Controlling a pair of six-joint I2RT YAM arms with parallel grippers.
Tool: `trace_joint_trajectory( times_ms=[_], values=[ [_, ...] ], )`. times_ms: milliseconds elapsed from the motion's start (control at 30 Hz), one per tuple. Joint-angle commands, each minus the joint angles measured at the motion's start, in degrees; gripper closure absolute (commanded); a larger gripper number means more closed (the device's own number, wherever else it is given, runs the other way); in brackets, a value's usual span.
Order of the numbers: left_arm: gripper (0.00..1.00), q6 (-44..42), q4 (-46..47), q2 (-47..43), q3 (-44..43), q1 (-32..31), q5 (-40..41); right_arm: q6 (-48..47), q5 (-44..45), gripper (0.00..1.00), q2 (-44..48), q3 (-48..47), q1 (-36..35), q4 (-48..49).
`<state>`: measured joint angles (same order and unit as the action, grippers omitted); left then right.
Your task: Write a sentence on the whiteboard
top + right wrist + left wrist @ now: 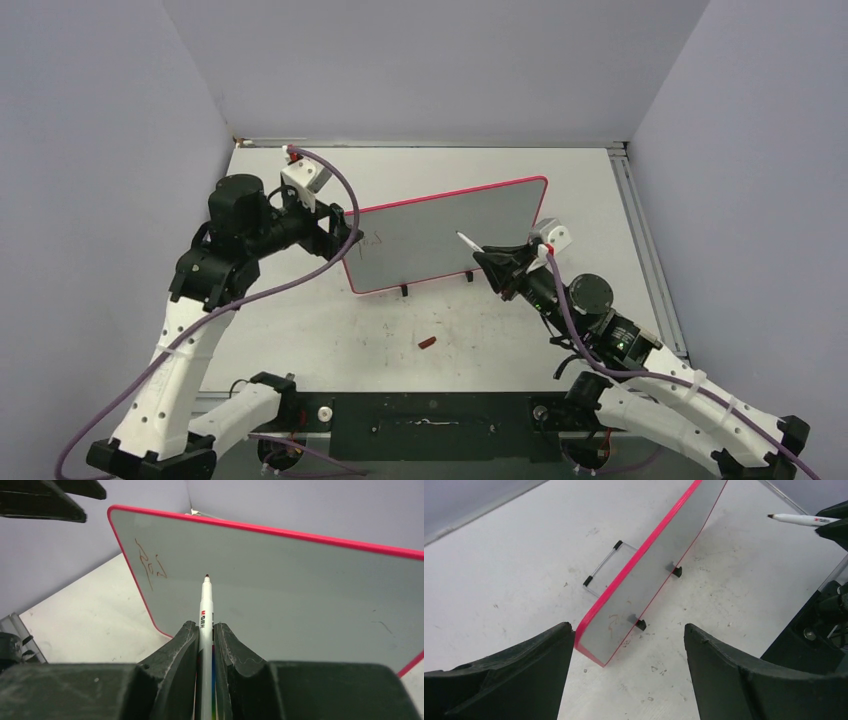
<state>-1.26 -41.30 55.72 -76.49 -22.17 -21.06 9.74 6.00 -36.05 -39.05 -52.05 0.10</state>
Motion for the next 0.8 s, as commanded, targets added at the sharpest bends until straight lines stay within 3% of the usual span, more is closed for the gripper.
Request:
trace_joint_trajectory(
  times_ms=[0, 200, 367, 467, 667, 767],
  values=[
    [0.21, -4.2, 9.1, 1.6, 5.5, 8.8, -16.7, 0.7, -5.2, 0.95, -1.9, -1.5, 0.1, 2.6],
    [0.21, -1.5, 18.7, 4.5, 10.9, 16.9, -29.5, 2.5, -9.4, 0.95, -5.1, 1.9, -1.2, 10.7],
    [0.22, -1.1, 21.7, 5.4, 13.0, 17.6, -33.1, 2.7, -8.8, 0.95, -10.5, 2.8, -3.3, 17.2],
    [0.29, -0.7, 23.6, 5.4, 14.8, 17.6, -35.6, 2.7, -6.8, 0.95, -14.9, 2.1, -5.0, 20.7],
    [0.52, -2.3, 23.9, 5.4, 17.0, 17.9, -36.0, -3.4, 4.7, 0.95, -22.3, 1.6, -12.6, 27.6],
    [0.64, -3.6, 23.4, 5.5, 17.5, 18.3, -36.2, -4.1, 5.5, 0.95, -25.9, 1.3, -13.1, 30.5]
  ],
)
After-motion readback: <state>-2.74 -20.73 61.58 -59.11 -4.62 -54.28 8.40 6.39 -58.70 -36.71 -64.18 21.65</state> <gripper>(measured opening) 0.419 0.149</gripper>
